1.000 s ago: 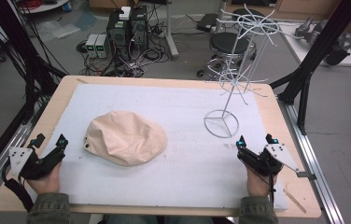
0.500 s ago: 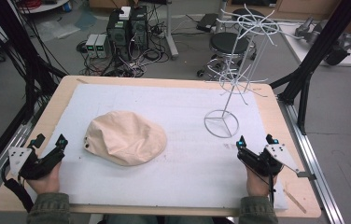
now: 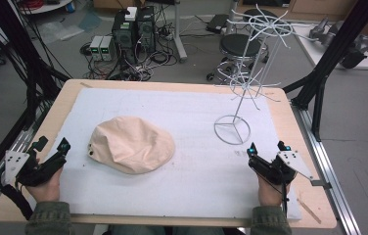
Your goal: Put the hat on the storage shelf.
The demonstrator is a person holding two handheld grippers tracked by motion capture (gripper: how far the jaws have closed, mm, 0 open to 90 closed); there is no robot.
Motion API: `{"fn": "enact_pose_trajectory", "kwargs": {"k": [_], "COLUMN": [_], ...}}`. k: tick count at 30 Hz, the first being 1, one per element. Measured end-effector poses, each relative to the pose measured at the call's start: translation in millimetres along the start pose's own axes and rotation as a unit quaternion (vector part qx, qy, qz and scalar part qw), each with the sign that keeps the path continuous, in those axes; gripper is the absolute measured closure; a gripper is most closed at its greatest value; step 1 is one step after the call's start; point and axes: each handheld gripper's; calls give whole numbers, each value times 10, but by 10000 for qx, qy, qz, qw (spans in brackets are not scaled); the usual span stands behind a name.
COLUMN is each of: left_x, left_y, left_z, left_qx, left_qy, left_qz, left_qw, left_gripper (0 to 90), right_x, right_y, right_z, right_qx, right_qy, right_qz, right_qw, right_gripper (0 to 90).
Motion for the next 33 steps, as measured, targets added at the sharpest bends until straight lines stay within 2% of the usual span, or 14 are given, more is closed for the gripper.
{"fn": "enact_pose_trajectory", "kwargs": {"k": [9,16,23,28,31,33], "left_x": [-13,-58,-93,-152,-190,-223], "left_y": [19,56,87,127,159,189], "left_z": [-111,-126,-237,-295,-352,-386], "left_qx": [132,307,396,570,680,769], "left_qy": [-55,-2,2,106,181,239], "left_qz": [240,386,589,859,1126,1339], "left_qw": [9996,9988,9975,9946,9911,9877], "left_gripper": [286,285,275,275,275,275], "right_x": [-7,-11,-8,-4,-4,-1], "right_y": [12,21,24,19,19,19], "right_z": [6,12,14,11,12,13], "right_qx": [70,121,144,126,135,147], "right_qy": [49,51,80,100,92,92], "right_qz": [-75,-100,-118,-143,-153,-165], "right_qw": [9999,9999,9998,9998,9997,9997], "right_gripper": [67,67,68,68,68,68]}}
Point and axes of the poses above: each handheld gripper's, and its own axes: y roughly forward along the jaws, z roughly out of its underside, x roughly to its left, and after that the axes turned 6 degrees about -x, right-handed
